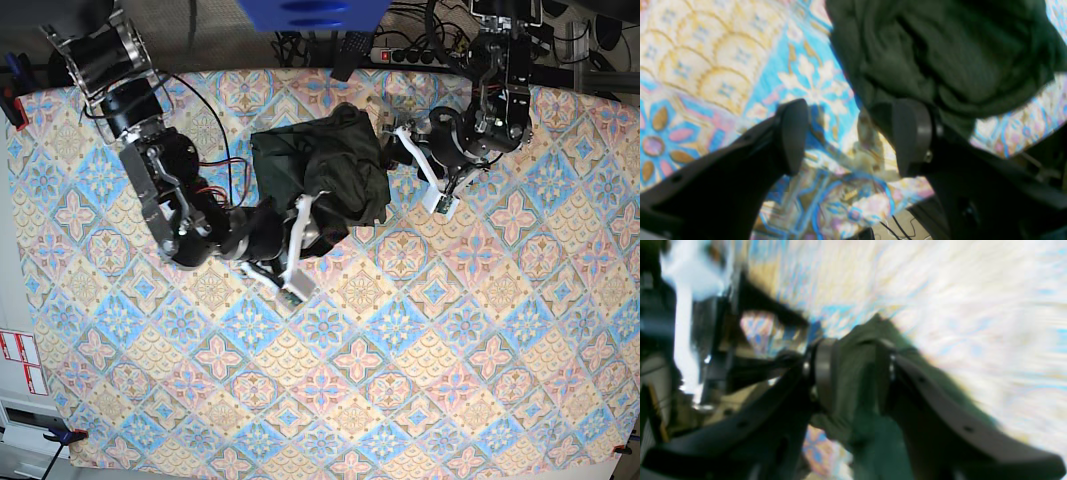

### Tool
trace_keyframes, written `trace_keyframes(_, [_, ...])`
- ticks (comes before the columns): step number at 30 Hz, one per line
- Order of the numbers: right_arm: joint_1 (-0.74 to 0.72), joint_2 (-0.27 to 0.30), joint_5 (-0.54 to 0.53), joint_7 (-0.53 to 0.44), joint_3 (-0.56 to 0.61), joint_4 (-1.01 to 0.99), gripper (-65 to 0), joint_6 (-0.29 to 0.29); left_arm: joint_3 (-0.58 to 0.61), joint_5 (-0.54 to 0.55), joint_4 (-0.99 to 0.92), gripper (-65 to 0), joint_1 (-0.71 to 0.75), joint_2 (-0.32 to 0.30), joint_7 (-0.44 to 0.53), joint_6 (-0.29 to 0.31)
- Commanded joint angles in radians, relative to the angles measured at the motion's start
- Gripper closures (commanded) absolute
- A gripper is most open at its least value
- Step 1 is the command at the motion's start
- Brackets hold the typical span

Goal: Fold the T-shirt properly
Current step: 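Grasp the folded bundle's edges with both grippers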

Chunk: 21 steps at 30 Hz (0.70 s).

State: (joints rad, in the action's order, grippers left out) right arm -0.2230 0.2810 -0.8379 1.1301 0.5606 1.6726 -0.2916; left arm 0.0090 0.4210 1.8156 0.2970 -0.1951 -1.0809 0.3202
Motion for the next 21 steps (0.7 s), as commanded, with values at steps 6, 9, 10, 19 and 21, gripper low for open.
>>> trace_keyframes(6, [0.053, 0.051, -0.002, -0.009, -0.116, -0.016, -19.0, -0.005, -0.004, 0.016, 0.106, -36.9, 0.049, -0.054, 0.018, 0.004])
trace_keyframes(9, [0.061, 0.051, -0.002, -0.009, -0.119, -0.064, -19.0, -0.005, -0.005, 0.016, 0.125, -36.9, 0.049, -0.056, 0.018, 0.004])
trace_keyframes(10, [0.061, 0.048, -0.002, -0.009, -0.115, -0.079, -18.9, -0.005, -0.005, 0.016, 0.134, -36.9, 0.049, -0.056, 0.018, 0.004])
trace_keyframes(19, [0.058, 0.045, -0.002, -0.009, 0.039, -0.168, -18.9, -0.005, -0.119, 0.014, 0.14, -36.9, 0.049, -0.051, 0.018, 0.004])
trace_keyframes(21, [0.046, 0.045, -0.002, -0.008, 0.117, -0.164, -18.9, -0.005, -0.151, 0.017, 0.14, -36.9, 0.043, -0.051, 0.018, 0.004])
